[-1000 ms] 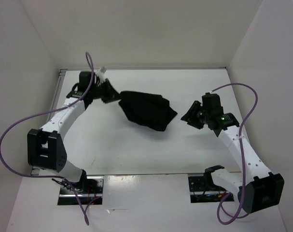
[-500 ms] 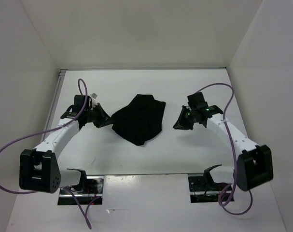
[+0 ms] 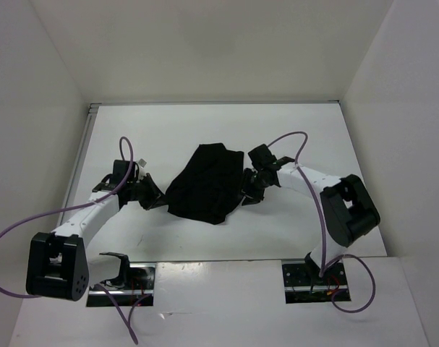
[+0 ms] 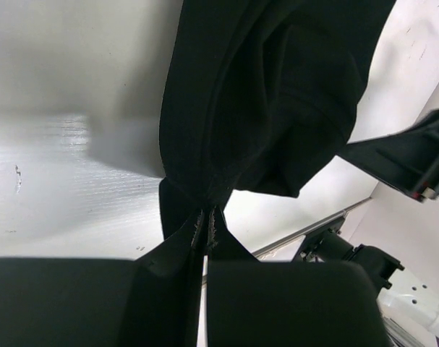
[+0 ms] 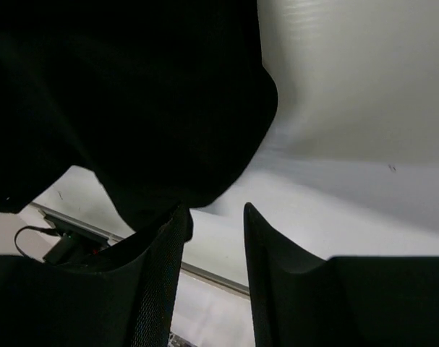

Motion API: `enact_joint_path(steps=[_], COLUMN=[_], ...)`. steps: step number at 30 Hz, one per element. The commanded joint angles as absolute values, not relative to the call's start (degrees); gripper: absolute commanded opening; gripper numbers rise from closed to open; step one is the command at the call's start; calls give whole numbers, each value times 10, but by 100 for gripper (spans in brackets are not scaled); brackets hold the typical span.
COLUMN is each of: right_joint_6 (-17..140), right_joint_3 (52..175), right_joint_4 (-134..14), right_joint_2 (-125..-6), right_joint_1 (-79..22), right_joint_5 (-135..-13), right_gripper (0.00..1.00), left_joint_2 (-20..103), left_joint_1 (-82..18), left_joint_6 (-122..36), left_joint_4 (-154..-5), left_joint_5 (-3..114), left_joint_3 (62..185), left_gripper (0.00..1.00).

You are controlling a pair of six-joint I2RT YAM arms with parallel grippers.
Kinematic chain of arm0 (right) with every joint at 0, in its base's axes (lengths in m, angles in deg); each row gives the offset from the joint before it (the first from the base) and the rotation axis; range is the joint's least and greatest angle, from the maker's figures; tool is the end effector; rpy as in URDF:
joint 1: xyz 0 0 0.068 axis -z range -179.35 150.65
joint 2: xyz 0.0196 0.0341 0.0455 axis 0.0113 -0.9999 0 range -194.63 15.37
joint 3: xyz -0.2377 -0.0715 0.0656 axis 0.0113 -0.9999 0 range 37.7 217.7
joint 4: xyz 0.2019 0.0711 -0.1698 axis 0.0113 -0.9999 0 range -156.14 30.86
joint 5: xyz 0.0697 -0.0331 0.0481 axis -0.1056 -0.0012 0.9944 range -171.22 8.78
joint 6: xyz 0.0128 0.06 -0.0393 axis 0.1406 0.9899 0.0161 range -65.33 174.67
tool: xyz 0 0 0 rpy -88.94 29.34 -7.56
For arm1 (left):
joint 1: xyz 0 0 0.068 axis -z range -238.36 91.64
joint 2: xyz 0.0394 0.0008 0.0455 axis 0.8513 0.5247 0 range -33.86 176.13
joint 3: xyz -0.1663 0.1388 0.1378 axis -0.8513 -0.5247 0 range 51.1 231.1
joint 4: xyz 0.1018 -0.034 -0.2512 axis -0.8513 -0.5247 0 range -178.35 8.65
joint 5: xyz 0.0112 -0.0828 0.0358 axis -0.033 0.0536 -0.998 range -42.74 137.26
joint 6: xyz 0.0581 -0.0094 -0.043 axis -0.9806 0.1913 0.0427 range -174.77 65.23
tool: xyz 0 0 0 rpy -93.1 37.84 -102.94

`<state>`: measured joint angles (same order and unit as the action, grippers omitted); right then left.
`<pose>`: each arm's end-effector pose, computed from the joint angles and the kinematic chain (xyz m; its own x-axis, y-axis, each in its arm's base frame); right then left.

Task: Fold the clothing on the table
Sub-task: Flatten the skirt out

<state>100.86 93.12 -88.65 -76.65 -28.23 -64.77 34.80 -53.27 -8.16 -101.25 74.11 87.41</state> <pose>0.2761 0.1718 0.1345 -0.9609 0.2605 -0.0934 0.1878 0.8617 0.4714 0.2546 -0.0500 0.1556 -0.7986 -0.5799 -0.1610 -0.3288 0.6446 -0.6902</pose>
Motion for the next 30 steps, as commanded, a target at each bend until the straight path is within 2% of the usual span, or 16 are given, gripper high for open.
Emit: enact_joint_path(steps=[1, 13, 15, 18, 19, 21, 30], right_joint_6=[1041, 1068, 1068, 1068, 1062, 1056, 988], right_joint_3=[957, 962, 962, 957, 957, 957, 984], right_joint_4=[-823, -786, -786, -797, -810, -833, -994], right_joint_2=[-794, -873, -887, -878, -872, -846, -753], right_joint_1=[-292, -298, -298, -303, -303, -303, -192], right_joint_5=[-640, -640, -640, -657, -667, -716, -883], right_gripper=[43, 43, 38, 20, 10, 1, 0], left_joint_2=[334, 328, 328, 334, 334, 334, 328], left_joint_1=[-531, -531, -531, -531, -531, -531, -536], left_joint_6=[-94, -99, -99, -99, -99, -105, -121], left_joint_4=[-1004, -1010, -1004, -1004, -1004, -1004, -1025], left_joint_5=[749, 749, 749, 755, 755, 755, 721], left_joint_3=[878, 878, 878, 878, 878, 878, 866], left_gripper=[0, 0, 0, 0, 0, 0, 0])
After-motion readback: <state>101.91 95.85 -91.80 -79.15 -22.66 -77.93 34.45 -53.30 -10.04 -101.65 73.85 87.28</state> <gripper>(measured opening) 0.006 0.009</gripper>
